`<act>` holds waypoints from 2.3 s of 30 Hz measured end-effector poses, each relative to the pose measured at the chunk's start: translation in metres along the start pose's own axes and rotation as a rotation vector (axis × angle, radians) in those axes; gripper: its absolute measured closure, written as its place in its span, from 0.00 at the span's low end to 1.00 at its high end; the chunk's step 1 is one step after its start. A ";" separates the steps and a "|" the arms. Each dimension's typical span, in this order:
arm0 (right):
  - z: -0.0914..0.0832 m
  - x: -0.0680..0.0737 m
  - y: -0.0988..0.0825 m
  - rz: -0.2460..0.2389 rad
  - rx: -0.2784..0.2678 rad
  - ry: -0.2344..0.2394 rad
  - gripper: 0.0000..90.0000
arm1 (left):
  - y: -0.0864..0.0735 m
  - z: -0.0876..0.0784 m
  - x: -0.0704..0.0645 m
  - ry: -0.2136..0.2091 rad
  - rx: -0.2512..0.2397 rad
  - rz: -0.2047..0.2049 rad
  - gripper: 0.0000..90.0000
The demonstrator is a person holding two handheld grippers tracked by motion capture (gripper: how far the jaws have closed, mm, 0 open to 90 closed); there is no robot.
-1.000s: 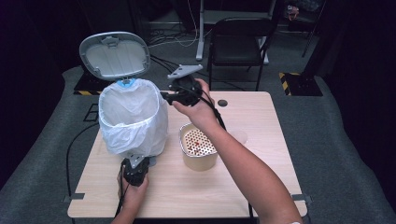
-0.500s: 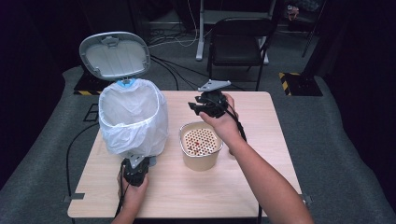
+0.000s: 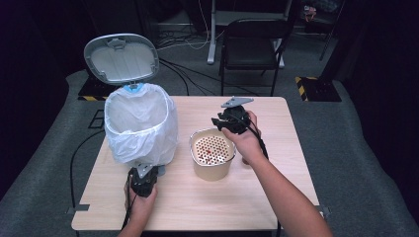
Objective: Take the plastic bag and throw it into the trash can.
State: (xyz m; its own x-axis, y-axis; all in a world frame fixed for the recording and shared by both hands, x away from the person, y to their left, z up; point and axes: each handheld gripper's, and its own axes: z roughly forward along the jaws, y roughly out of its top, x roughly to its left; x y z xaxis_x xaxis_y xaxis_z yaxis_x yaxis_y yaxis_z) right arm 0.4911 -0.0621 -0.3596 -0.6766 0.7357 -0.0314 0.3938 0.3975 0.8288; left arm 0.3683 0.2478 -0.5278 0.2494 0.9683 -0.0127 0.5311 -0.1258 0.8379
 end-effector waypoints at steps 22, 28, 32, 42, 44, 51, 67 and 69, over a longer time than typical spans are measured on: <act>0.012 -0.018 -0.047 0.091 0.078 -0.019 0.85 | 0.000 -0.001 0.001 0.000 0.016 0.011 1.00; 0.013 -0.021 -0.054 0.130 0.081 0.000 0.90 | 0.000 -0.001 0.001 -0.001 0.011 0.008 1.00; 0.013 -0.021 -0.055 0.127 0.076 -0.004 0.90 | 0.000 -0.001 0.001 0.000 0.016 0.012 1.00; 0.009 -0.022 -0.059 0.155 0.068 0.022 0.91 | 0.000 -0.001 0.001 0.000 0.016 0.012 1.00; 0.007 -0.021 -0.060 0.155 0.065 0.029 0.91 | 0.000 0.000 0.000 0.002 0.006 0.006 1.00; -0.004 -0.012 -0.069 0.142 0.057 0.043 0.91 | 0.000 -0.001 0.001 0.000 0.016 0.012 1.00; -0.034 0.012 -0.091 0.128 0.043 0.078 0.91 | 0.000 -0.001 0.001 0.000 0.016 0.011 1.00; -0.036 0.014 -0.092 0.123 0.042 0.080 0.91 | 0.000 -0.001 0.001 0.000 0.016 0.011 1.00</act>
State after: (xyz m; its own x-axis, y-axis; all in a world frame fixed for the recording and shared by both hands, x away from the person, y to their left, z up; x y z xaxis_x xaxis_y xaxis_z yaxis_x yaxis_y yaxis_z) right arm 0.4225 -0.1080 -0.4165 -0.6686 0.7347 0.1152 0.5014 0.3309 0.7994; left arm 0.3678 0.2491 -0.5271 0.2553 0.9668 -0.0036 0.5414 -0.1399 0.8290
